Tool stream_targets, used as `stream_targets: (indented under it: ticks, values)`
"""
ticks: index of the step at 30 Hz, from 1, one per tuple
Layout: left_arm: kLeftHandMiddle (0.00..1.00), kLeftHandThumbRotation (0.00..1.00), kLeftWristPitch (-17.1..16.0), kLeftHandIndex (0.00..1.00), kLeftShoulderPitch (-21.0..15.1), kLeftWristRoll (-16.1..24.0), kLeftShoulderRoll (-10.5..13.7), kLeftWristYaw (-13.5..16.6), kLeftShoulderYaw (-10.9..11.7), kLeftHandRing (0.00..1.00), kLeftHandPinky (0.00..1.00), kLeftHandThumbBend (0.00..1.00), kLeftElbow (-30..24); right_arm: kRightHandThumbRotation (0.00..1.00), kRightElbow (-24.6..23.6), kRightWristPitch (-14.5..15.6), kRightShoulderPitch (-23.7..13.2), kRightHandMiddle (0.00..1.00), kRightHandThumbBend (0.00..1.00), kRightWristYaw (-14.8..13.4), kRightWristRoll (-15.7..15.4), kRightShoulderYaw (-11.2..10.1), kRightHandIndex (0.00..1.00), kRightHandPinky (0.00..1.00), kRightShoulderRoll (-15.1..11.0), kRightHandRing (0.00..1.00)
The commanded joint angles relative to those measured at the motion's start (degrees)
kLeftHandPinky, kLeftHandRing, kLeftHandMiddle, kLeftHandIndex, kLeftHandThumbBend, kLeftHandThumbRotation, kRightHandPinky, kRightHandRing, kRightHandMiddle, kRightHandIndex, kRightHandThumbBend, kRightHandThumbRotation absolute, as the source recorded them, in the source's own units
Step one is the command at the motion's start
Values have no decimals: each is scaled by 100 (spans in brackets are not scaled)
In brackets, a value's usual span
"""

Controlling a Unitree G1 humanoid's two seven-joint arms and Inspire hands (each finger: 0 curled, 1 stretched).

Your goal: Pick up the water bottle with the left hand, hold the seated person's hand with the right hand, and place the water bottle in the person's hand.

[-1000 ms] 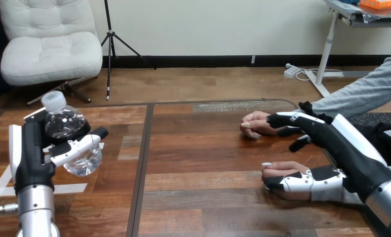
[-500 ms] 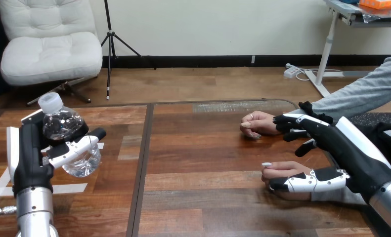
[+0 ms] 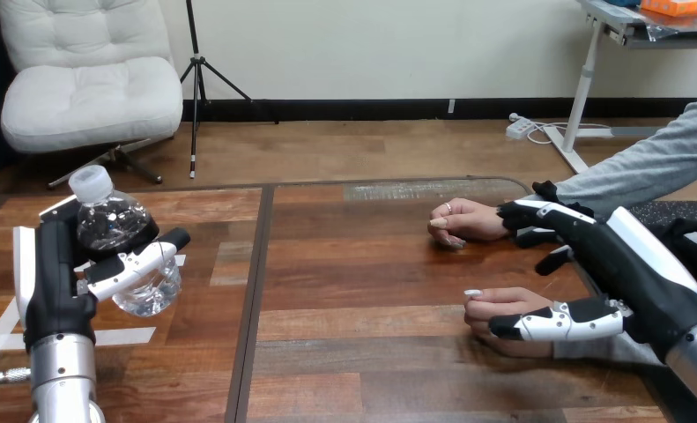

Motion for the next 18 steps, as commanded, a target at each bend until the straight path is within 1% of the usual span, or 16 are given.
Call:
stream_targets:
  ticks: [1,6,12,18]
  values:
    - [37,0,-186,38,-273,-34,35,-12,50,31,27,73,-95,21,119,-14,-283,86,91,-149,-72,-182,86,68,-160,82]
    - [37,0,-117,38,-262,-20,26,22,56,32,27,73,-125,20,228,-55,-323,87,90,-150,-101,-194,86,69,-162,83]
    - [37,0,-141,38,-247,-10,21,19,48,32,27,74,-162,20,384,-79,-381,87,89,-164,-169,-176,86,70,-195,84]
    - [36,0,-30,38,-206,-44,-10,-12,47,31,26,74,-317,19,567,-191,-456,87,88,-208,-234,-155,86,70,-212,84]
